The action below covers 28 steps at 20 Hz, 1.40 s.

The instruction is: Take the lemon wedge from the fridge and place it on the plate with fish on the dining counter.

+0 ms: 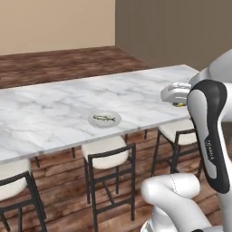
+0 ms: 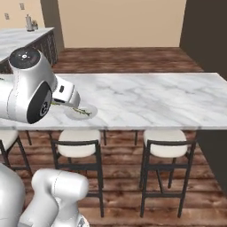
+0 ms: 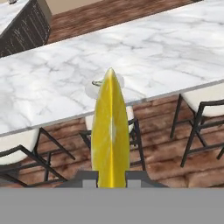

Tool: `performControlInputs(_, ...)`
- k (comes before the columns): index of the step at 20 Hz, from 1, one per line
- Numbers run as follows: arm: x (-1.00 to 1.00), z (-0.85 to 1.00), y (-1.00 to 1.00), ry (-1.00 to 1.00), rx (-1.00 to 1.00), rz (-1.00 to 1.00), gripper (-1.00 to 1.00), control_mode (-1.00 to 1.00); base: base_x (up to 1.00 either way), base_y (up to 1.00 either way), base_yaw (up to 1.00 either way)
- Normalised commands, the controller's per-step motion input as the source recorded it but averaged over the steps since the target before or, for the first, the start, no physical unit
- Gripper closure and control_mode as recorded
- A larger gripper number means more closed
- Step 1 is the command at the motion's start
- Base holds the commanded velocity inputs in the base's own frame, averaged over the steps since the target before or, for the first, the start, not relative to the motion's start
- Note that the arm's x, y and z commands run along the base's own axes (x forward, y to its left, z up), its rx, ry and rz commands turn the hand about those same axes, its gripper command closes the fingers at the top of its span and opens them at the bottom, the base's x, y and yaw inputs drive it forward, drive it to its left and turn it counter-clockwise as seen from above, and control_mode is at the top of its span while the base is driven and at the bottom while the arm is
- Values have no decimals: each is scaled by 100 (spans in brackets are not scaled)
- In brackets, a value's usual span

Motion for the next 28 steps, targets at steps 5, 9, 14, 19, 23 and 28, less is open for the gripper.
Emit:
performControlInputs(5, 0, 0, 0, 0, 0, 0, 100, 100, 27, -12, 29)
performControlInputs(9, 0, 0, 0, 0, 0, 0, 100, 100, 53, -17, 5)
performControlInputs(14, 0, 0, 0, 0, 0, 0, 100, 100, 74, -3, 1)
performControlInputs(19, 0, 0, 0, 0, 0, 0, 100, 100, 84, 0, 0)
performControlInputs(23, 0, 0, 0, 0, 0, 0, 100, 100, 72, 0, 0)
performControlInputs(28, 0, 0, 0, 0, 0, 0, 100, 100, 65, -1, 0)
